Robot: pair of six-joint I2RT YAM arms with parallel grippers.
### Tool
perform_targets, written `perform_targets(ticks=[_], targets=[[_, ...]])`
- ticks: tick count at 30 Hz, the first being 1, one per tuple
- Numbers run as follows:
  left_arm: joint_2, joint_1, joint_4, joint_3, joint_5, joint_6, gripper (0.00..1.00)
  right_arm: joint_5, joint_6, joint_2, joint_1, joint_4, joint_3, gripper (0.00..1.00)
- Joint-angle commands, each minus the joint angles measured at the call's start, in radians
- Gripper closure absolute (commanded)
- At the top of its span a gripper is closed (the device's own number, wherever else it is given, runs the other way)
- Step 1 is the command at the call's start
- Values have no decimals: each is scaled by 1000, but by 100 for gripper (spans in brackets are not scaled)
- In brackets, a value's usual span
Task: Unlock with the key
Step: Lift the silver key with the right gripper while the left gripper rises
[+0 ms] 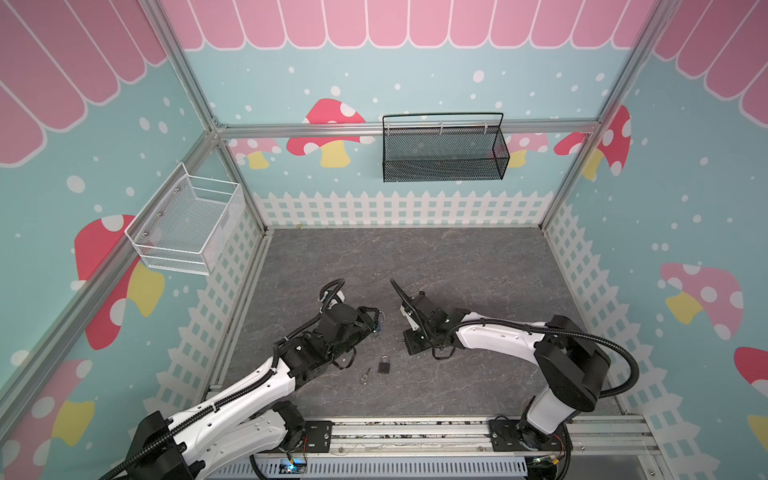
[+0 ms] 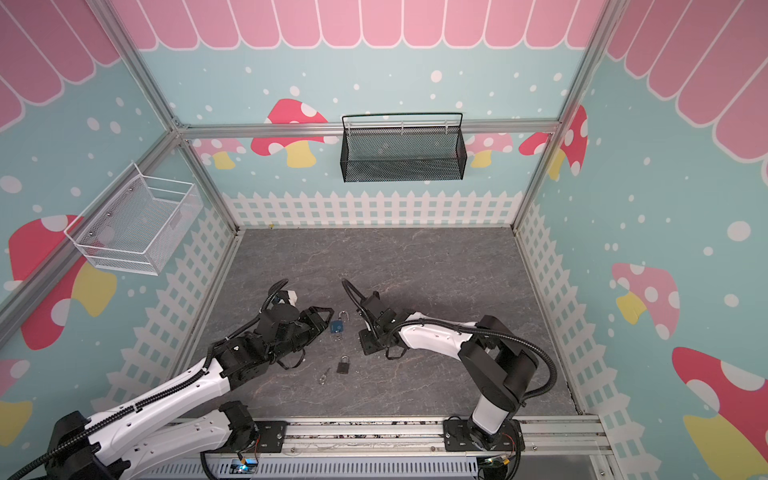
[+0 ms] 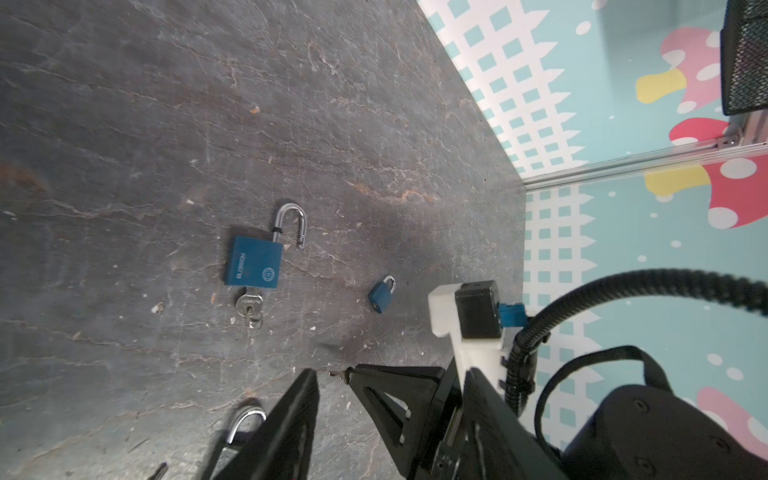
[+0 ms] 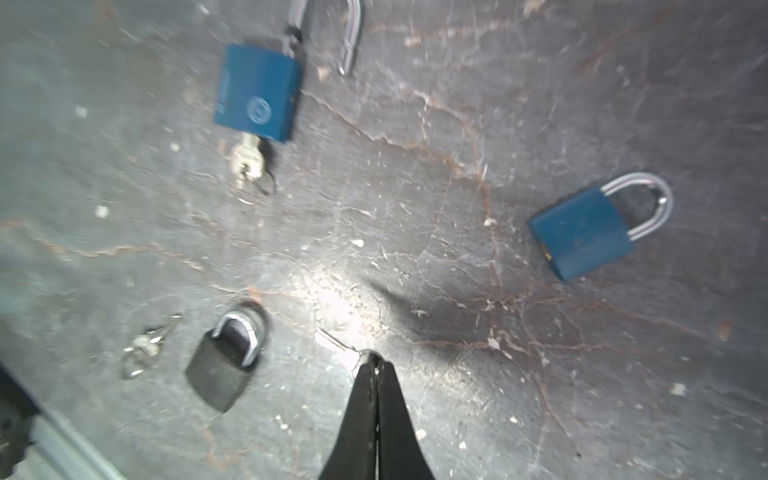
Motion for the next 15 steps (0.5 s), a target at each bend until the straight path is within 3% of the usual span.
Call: perform_targets(ticks=[1,15], targets=[[4,-25,51,21,-2,-45,44,-34,-8,-78,-21,41,-22,100],[172,-139,335,80,4,-39,44,-211,67,-371,-160,93,-55,100]])
